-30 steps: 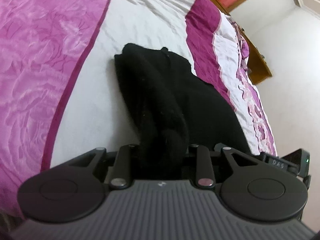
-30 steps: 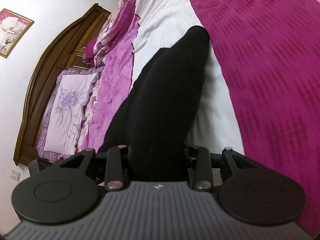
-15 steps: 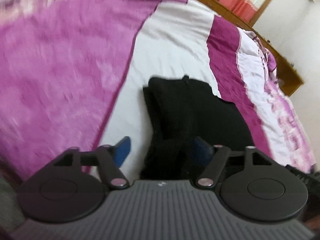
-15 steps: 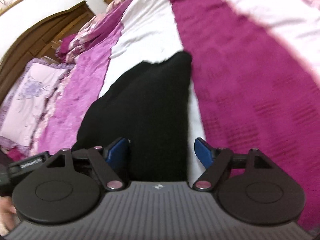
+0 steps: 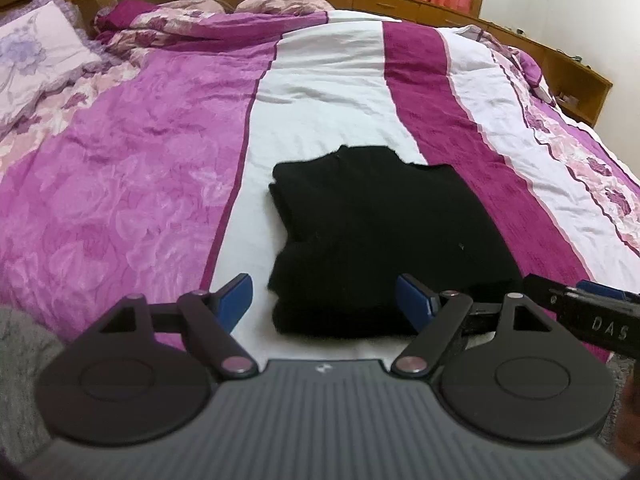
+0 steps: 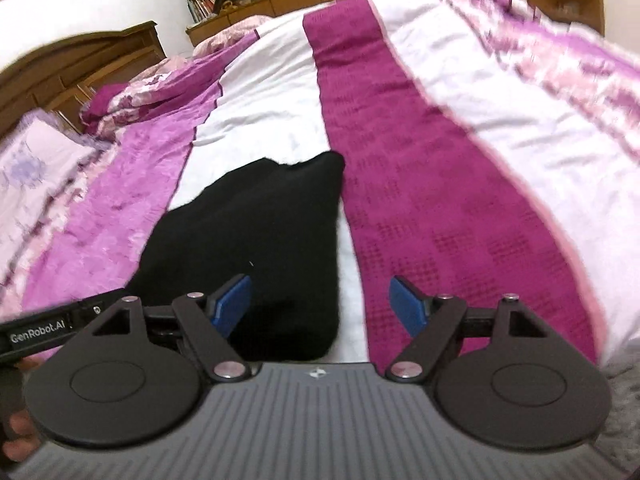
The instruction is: Fold small clothes
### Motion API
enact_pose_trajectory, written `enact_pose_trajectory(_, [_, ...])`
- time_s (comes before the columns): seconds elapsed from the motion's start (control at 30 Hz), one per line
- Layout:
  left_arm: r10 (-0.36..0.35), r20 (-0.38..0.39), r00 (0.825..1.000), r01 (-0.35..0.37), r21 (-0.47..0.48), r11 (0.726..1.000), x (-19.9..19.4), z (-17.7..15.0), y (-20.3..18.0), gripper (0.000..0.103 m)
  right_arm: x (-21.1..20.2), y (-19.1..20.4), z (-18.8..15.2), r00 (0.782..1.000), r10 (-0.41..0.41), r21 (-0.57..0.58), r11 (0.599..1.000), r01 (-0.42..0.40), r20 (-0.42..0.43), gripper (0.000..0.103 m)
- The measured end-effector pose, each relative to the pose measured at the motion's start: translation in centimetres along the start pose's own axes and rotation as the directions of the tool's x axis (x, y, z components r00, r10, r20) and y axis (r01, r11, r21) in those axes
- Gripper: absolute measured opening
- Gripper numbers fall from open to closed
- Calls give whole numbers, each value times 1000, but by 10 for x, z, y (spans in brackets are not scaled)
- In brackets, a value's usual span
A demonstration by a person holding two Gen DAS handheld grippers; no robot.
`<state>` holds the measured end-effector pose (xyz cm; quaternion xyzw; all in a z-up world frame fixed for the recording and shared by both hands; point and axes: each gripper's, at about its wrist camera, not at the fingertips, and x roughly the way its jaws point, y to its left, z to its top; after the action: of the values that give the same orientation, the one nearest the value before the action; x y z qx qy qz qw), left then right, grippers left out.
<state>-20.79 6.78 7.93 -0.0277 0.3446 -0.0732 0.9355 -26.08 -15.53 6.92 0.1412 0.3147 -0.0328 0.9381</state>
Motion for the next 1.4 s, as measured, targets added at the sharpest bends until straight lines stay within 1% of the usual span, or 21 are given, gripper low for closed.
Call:
enact_pose_trajectory(0.03, [14,10,1000,-14,3,1000,-1,-5,-1,80,-4,3,-4,1000,-23,-22,999,23,11,82])
enact_pose_trajectory(0.1, [43,32,999,-44,28,999,-1,-17,-3,81,-7,5,-12,999,-42,-48,998,43,24,83])
enact_pose_trajectory(0.17, [59,40,997,-62,55,997,0,-27,-5,81,-9,7,-22,999,-34,-56,998,36,34,85])
enact_pose_trajectory(0.27, [66,51,997,-69,75,995,2,-37,-8,81,-10,6,-38,998,-15,-63,998,18,58,87])
enact_pose_trajectory(0.33, [56,61,997,-61,72,996,4,-40,-8,81,-8,6,-51,998,-25,-58,998,28,59,87])
enact_pose_trajectory(0.4, [43,53,998,-46,70,996,8,-42,-8,81,-4,5,-63,998,-32,-70,997,36,60,87])
enact_pose_trajectory(0.5, [41,47,998,-45,77,996,15,-48,-6,81,2,9,-76,994,-63,-136,988,74,86,88])
enact_pose_trajectory(0.57, [50,36,998,-53,84,995,20,-51,-4,81,5,9,-82,990,-79,-156,983,96,116,89])
enact_pose_trajectory(0.63, [61,29,998,-63,88,994,25,-54,-2,81,11,4,-83,991,-78,-134,987,92,111,90])
enact_pose_trajectory(0.7, [71,26,997,-73,94,993,27,-55,-1,81,22,-4,-83,995,-76,-80,993,81,71,91])
enact_pose_trajectory(0.77, [71,33,997,-74,94,993,28,-55,-1,81,30,-8,-81,995,-91,-48,994,93,48,91])
enact_pose_trajectory(0.87, [56,41,998,-60,95,994,28,-55,-1,81,33,-5,-83,993,-97,-63,993,101,64,91])
enact_pose_trajectory(1.03, [34,13,999,-35,94,995,33,-56,-1,81,33,1,-84,992,-91,-104,989,100,90,92])
enact_pose_trajectory(1.2, [43,2,999,-43,106,993,37,-59,-4,81,31,-1,-84,990,-91,-94,990,102,112,93])
enact_pose_trajectory(1.4, [38,-1,999,-38,90,995,37,-58,-1,81,31,1,-85,990,-88,-100,990,99,111,93])
